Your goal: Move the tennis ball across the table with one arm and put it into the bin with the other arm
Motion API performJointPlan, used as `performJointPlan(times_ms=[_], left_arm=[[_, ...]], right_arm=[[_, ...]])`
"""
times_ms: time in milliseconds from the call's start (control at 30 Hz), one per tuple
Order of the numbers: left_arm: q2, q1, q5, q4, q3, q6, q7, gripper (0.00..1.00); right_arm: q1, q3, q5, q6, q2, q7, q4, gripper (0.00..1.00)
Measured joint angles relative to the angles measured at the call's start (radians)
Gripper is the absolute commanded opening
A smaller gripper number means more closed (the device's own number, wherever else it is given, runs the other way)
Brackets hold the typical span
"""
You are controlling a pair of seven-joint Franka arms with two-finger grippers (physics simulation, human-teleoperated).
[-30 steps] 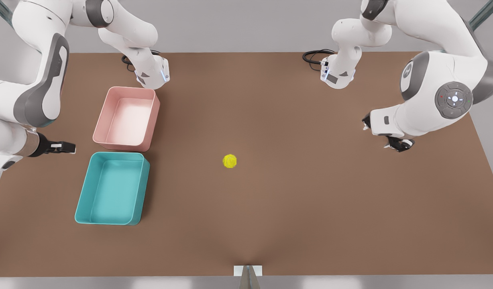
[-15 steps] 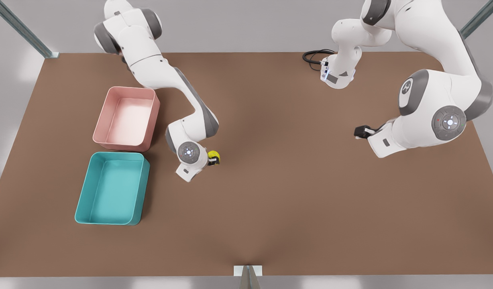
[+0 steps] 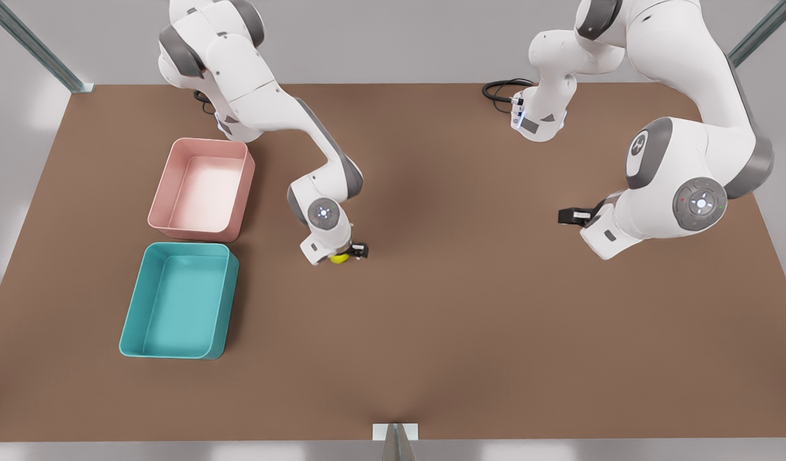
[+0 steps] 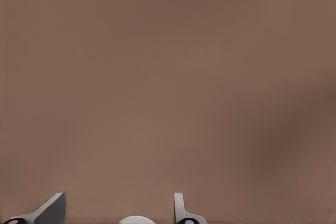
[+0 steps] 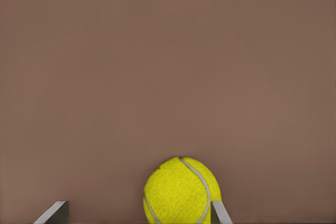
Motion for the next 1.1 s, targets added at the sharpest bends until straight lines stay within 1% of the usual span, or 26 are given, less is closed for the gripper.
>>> performJointPlan(times_ms=[433, 733, 1000, 1033, 1067, 1100], left_arm=[[0.001, 0.001, -0.001, -0.011, 0.000, -0.002, -0.081, 1.00], [0.007, 0.003, -0.001, -0.013, 0.000, 0.000, -0.111, 1.00], [0.009, 0.006, -0.001, -0.013, 0.000, 0.001, -0.127, 1.00], [0.009, 0.006, -0.001, -0.013, 0.000, 0.001, -0.129, 1.00], [0.009, 0.006, -0.001, -0.013, 0.000, 0.001, -0.131, 1.00], [0.009, 0.006, -0.001, -0.013, 0.000, 0.002, -0.132, 1.00]], right_arm=[[-0.011, -0.001, -0.013, 0.059, -0.002, 0.118, -0.080, 1.00], [0.011, -0.001, -0.014, 0.084, 0.062, 0.156, -0.082, 1.00], [0.015, 0.000, -0.014, 0.113, 0.084, 0.178, -0.084, 1.00], [0.015, 0.000, -0.013, 0.115, 0.084, 0.180, -0.085, 0.97], [0.015, 0.000, -0.013, 0.118, 0.084, 0.182, -0.086, 0.87], [0.015, 0.000, -0.013, 0.119, 0.083, 0.183, -0.086, 0.81]])
